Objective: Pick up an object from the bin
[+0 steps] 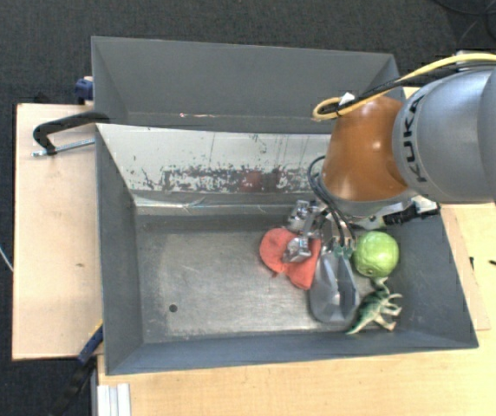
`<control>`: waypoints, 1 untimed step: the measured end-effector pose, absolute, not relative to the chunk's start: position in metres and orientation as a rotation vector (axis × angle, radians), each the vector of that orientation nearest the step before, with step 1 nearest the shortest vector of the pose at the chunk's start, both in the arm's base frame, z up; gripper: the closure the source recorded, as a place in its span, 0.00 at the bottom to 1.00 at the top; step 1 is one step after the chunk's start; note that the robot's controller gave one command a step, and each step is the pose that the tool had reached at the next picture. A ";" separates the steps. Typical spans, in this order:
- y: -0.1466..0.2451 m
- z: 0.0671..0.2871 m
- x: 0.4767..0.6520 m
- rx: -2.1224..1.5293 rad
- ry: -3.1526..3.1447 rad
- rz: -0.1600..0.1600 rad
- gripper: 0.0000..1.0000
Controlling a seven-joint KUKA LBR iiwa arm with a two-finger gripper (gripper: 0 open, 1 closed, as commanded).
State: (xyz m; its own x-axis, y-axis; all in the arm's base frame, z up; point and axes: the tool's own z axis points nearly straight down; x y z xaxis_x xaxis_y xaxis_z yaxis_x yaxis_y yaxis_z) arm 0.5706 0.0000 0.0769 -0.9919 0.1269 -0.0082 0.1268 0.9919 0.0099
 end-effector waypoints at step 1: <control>0.000 0.080 0.569 0.197 3.129 0.013 1.00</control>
Offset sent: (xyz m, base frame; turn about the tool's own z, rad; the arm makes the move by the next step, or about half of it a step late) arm 0.0001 -0.0001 0.0837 0.0000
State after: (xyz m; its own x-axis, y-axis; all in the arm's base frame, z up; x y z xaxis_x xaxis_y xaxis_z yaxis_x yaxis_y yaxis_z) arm 0.5694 0.0000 0.0797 -0.9920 0.1257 -0.0059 0.1257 0.9920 0.0084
